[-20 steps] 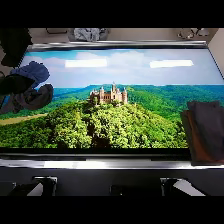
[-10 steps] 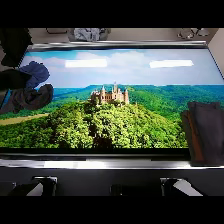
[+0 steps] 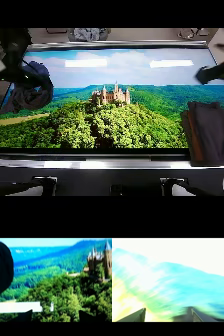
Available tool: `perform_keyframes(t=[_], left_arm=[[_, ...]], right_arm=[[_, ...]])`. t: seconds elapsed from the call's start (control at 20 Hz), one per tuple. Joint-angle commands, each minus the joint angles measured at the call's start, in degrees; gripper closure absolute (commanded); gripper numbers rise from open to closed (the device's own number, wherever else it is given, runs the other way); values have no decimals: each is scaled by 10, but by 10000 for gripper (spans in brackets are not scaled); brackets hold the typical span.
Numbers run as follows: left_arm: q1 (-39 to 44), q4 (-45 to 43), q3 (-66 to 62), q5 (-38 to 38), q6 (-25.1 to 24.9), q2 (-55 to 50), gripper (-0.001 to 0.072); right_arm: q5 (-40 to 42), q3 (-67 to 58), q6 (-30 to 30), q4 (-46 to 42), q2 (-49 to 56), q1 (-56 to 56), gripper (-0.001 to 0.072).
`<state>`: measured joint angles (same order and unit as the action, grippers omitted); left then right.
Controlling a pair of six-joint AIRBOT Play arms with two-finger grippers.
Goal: Fold the shirts.
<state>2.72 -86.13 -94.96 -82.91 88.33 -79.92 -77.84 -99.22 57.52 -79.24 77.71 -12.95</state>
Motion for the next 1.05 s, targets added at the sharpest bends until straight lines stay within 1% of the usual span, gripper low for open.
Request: perform_keyframes(t=[0.0, 0.05, 0.1, 0.15, 0.2, 1.0], left_arm=[[22, 6, 119, -33, 2, 17, -4], [22, 8, 175, 18, 9, 52, -4], [22, 8, 212, 50, 9, 74, -5], [22, 8, 235, 63, 8, 85, -4], [22, 6, 241, 59, 7, 87, -5], [23, 6, 242, 59, 8, 86, -5]], right_arm=[[-183, 1, 23, 9, 90, 131, 20], [-193, 1, 26, 13, 105, 141, 21], [-183, 1, 42, 10, 109, 147, 21], [-162, 1, 59, 11, 110, 150, 21], [-149, 1, 68, 10, 110, 150, 21], [-150, 1, 68, 5, 110, 150, 21]])
